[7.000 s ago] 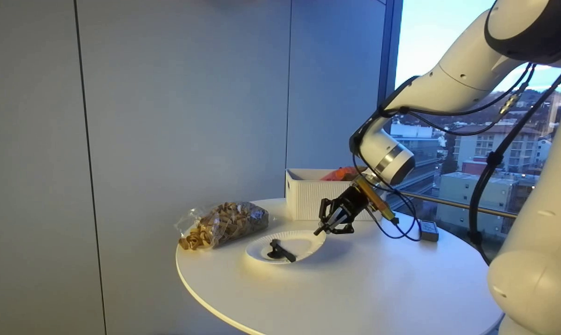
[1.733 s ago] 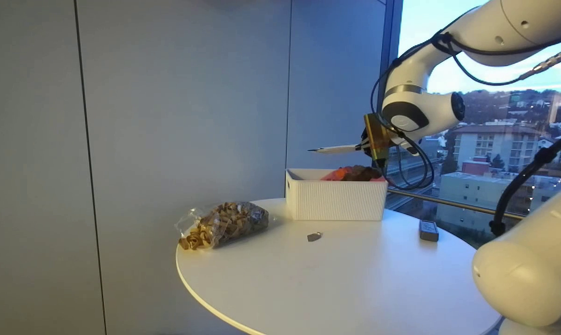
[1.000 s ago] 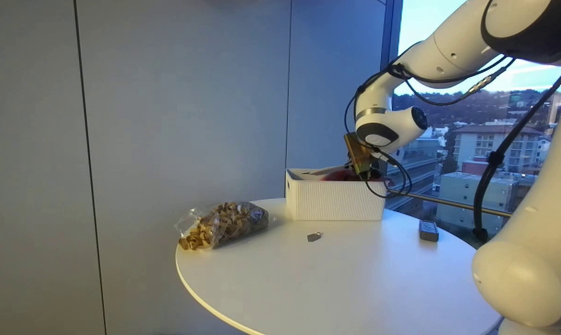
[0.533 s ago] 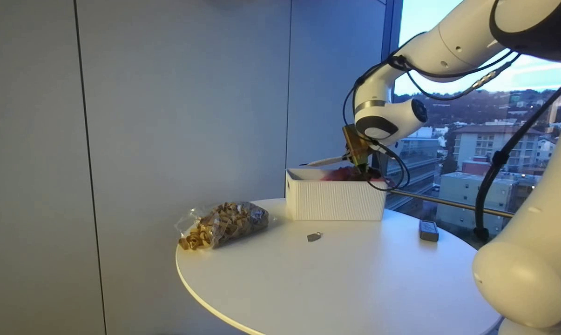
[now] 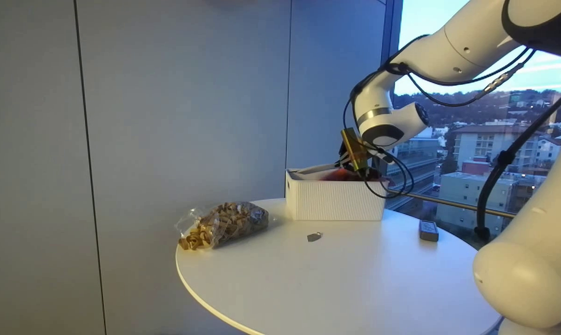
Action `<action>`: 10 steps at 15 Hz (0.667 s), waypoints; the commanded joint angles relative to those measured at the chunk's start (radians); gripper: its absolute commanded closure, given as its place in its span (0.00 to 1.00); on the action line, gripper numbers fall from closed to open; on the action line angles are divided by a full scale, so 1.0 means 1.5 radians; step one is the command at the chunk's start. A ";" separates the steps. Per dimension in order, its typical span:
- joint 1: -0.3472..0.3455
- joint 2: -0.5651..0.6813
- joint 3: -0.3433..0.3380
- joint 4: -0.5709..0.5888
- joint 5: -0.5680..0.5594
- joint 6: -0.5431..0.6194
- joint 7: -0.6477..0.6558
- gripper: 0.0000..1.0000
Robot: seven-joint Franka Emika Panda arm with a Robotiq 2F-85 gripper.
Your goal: Put the disposable plate into the basket
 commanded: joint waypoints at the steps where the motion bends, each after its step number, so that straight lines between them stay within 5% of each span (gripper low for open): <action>1: -0.005 -0.017 -0.001 -0.018 -0.079 -0.031 0.066 0.71; 2: -0.007 -0.018 -0.001 -0.020 -0.095 -0.034 0.081 0.71; 3: 0.048 -0.018 -0.053 -0.022 -0.127 -0.021 0.101 0.71; 4: -0.001 -0.019 -0.010 -0.022 -0.130 -0.027 0.098 0.99; 5: 0.003 -0.019 -0.017 -0.024 -0.148 -0.030 0.109 0.99; 6: 0.000 -0.020 -0.016 -0.027 -0.160 -0.032 0.119 0.99; 7: 0.052 -0.019 -0.067 -0.028 -0.187 -0.025 0.137 0.99; 8: 0.056 -0.020 -0.073 -0.031 -0.204 -0.029 0.148 0.71; 10: 0.072 -0.024 -0.092 -0.035 -0.238 -0.032 0.168 0.71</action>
